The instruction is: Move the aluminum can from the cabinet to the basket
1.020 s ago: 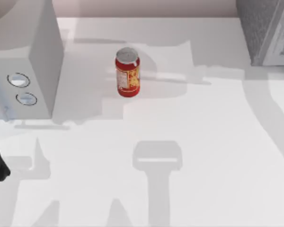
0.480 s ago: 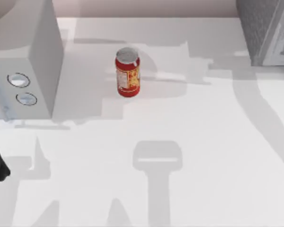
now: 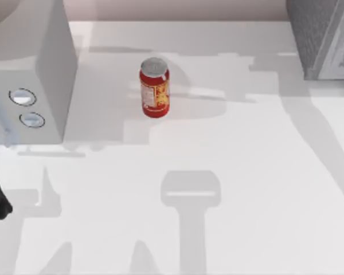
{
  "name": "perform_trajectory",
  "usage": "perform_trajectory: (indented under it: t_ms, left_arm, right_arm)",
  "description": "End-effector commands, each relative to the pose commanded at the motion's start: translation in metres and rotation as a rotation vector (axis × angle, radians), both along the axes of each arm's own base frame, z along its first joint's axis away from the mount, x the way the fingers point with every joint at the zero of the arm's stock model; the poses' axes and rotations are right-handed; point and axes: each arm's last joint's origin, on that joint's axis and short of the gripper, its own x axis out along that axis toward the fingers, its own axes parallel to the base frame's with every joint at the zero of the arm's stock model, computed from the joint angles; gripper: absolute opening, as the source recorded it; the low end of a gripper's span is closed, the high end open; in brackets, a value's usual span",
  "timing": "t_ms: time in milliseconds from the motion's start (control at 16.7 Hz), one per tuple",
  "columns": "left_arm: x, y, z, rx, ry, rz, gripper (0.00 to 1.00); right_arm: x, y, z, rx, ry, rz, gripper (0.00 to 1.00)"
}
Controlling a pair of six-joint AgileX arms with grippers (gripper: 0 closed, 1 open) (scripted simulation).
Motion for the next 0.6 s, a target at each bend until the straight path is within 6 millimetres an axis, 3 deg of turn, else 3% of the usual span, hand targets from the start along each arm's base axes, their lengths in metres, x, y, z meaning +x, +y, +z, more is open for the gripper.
perform_trajectory:
  t_ms: [360, 600]
  left_arm:
    - [0.000, 0.000, 0.000, 0.000, 0.000, 0.000, 1.00]
    - [0.000, 0.000, 0.000, 0.000, 0.000, 0.000, 1.00]
  right_arm:
    - [-0.018, -0.007, -0.002, 0.005, -0.018, 0.008, 1.00]
    - [-0.051, -0.028, -0.025, 0.005, -0.024, 0.013, 1.00]
